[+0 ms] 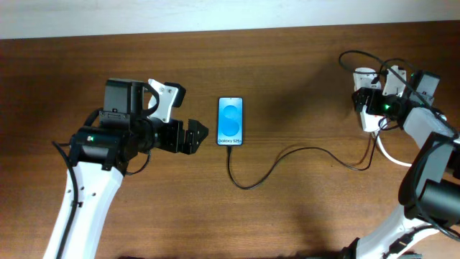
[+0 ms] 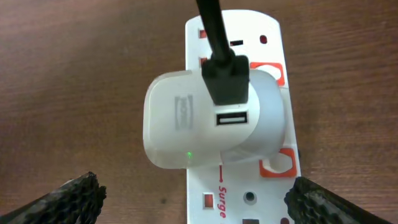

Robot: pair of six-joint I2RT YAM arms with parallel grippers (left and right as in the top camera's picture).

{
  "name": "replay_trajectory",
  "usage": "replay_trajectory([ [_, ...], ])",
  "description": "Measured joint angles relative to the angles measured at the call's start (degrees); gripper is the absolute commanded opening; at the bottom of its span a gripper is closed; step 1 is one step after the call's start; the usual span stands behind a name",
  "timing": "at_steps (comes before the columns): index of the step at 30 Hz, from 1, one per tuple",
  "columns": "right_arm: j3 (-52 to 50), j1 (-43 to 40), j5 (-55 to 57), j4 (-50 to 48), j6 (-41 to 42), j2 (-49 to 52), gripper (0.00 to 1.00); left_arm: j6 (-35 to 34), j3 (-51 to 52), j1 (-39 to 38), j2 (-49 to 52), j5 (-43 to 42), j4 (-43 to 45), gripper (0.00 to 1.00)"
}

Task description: Plug charger to phone and switch on socket

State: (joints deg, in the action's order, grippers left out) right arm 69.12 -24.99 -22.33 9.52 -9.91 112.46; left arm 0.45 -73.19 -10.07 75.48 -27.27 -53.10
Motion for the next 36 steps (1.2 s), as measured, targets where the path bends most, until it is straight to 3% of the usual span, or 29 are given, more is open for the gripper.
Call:
replay_trajectory([
  [36, 0.0, 1.5, 0.4, -5.5, 0.3, 2.9, 0.98, 0.0, 0.0, 0.0, 0.0, 0.0, 0.0, 0.99],
])
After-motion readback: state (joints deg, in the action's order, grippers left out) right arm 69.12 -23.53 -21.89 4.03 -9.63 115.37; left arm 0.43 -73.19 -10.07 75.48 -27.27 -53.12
